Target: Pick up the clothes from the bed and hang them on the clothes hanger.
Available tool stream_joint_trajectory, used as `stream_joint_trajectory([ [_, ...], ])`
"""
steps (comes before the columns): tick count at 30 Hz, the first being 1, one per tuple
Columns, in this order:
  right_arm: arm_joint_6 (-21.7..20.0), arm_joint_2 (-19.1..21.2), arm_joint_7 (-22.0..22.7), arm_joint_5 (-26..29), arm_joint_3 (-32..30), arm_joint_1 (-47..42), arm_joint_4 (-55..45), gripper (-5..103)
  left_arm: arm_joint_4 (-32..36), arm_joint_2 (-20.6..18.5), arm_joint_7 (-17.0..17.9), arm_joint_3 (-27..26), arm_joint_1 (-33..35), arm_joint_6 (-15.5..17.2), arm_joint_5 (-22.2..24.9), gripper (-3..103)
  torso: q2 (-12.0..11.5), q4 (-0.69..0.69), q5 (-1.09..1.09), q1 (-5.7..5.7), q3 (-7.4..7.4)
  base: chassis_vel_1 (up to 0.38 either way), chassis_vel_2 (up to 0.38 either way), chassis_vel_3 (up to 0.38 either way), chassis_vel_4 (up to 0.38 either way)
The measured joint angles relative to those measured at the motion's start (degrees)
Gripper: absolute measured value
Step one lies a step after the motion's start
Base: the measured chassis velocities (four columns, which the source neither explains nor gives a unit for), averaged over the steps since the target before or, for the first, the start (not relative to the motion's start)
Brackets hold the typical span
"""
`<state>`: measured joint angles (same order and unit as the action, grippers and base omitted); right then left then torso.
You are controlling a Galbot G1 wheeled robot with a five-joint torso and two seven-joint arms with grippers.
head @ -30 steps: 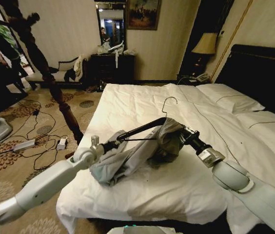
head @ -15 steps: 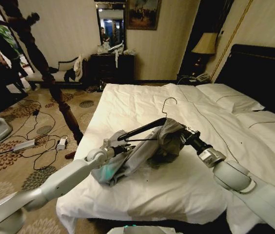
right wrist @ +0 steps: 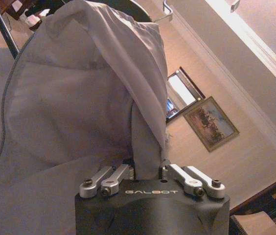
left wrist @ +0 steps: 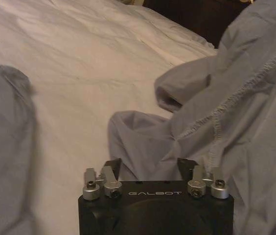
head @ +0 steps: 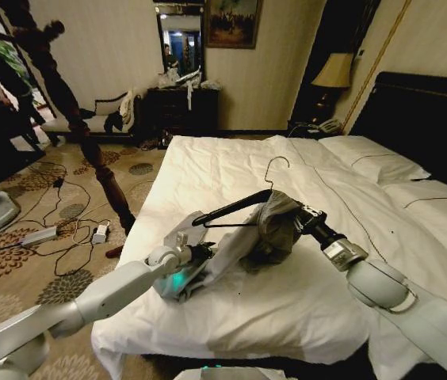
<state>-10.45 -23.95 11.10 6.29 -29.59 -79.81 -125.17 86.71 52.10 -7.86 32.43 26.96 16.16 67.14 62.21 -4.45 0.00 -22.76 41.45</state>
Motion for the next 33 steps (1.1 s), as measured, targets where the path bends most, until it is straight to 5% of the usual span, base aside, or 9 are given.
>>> stream_joint_trajectory([
  [17, -0.31, 0.01, 0.61, -0.08, -0.44, -1.01, -0.76, 18, 2.1, 0.07, 1.57, -0.69, 1.97, -1.62, 0.05, 1, 0.0, -0.01, 0.0, 0.0, 0.0, 0.0, 0.0, 0.0, 0.0],
  [33, -0.67, -2.08, 1.46, 0.86, 1.05, 0.4, 1.51, 18, 15.99, -12.79, 5.76, -17.44, 5.86, -1.4, 7.84, 0, 0.0, -0.01, -0.01, 0.0, 0.0, 0.0, 0.0, 0.0, 0.0],
])
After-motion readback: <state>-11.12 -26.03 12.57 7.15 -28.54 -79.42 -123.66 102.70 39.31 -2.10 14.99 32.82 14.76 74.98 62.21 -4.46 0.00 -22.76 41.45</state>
